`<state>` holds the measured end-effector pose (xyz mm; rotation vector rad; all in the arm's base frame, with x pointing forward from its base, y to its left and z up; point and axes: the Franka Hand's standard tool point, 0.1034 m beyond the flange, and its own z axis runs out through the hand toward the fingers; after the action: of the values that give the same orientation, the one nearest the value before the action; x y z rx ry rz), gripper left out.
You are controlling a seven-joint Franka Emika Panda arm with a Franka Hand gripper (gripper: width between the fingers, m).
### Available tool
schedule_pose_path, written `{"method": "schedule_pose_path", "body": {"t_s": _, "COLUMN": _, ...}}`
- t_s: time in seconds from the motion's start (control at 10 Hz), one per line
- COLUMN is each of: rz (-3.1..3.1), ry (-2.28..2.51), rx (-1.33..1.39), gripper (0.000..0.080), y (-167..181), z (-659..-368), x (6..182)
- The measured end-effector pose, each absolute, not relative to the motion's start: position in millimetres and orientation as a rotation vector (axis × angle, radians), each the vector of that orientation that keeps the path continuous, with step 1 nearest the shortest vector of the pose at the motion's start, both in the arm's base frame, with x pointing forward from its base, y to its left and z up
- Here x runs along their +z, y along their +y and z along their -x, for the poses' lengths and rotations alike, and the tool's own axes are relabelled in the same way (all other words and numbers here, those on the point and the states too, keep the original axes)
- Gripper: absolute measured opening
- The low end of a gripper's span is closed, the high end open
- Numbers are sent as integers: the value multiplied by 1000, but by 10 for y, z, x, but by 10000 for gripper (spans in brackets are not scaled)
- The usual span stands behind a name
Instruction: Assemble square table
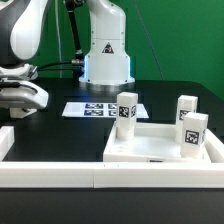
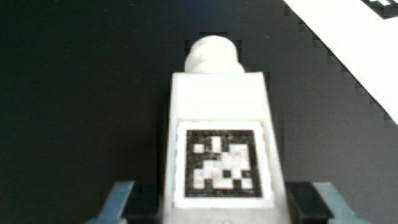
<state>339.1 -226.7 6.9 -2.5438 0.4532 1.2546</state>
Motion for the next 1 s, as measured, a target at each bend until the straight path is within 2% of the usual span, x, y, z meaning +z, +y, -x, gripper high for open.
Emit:
{"method": "schedule_pose_path", "body": {"t_s": 0.2, "rz": 2545, "ry": 449, "rx": 1255, "gripper": 288, "y": -2261, "z": -3411, "x": 87}}
{"method": "schedule_pose_path", "body": {"t_s": 0.5, "rz": 2566, "ry": 381, "rx": 1191, "gripper": 288, "y": -2084, "z": -3807, "x": 643}}
{"method": "schedule_pose_path", "body": {"t_s": 0.6, "rz": 2574, "ry": 365, "rx": 1180, "gripper": 288, "y": -2024, "z": -3837, "x": 739}}
{"method": "schedule_pose_path", "body": {"t_s": 0.8, "rz": 2648, "ry": 375, "rx": 1058, "gripper": 288, "y": -2043, "z": -3875, "x": 655}}
{"method": "schedule_pose_path", "body": {"t_s": 1.0, "rz": 2730, "ry": 398, "rx": 903, "gripper": 289, "y": -2023, "z": -3953, "x": 691}}
